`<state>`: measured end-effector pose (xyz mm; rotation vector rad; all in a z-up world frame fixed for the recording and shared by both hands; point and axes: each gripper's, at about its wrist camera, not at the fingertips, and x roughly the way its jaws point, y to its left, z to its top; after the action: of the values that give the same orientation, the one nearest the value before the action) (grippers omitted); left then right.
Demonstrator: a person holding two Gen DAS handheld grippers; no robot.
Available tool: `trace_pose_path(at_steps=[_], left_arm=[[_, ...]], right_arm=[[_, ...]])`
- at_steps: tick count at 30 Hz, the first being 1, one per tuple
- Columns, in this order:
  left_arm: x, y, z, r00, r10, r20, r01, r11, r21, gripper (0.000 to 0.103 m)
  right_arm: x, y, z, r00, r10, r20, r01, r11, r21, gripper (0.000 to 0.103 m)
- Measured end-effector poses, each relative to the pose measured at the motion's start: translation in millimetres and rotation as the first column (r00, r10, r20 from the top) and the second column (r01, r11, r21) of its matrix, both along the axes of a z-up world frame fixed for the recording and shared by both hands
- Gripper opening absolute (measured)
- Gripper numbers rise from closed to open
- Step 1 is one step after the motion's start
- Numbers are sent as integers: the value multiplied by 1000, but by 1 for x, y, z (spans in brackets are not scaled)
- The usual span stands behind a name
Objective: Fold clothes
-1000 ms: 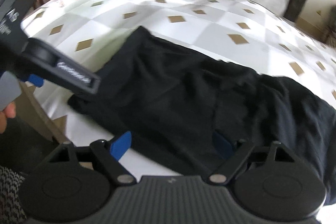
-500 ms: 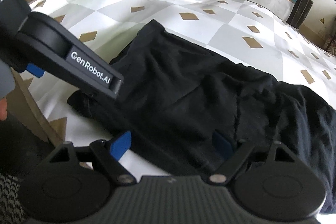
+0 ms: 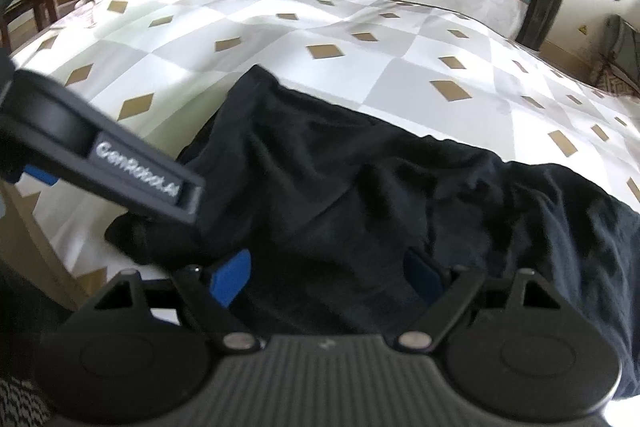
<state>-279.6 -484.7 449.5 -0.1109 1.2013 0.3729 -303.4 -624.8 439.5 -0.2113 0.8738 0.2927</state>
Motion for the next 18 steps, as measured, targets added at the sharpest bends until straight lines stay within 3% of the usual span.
trace_pose_path(at_steps=[9,18], left_arm=[[0,11,7,999,37,17,-38,999,28,103],[0,28,15,994,101,40,-101,995,2,103]], right_arm=[[17,-14,-2,996,-89,-27,90,994,63,82],[38,-32,1,982,-170,-83,181,971,155,82]])
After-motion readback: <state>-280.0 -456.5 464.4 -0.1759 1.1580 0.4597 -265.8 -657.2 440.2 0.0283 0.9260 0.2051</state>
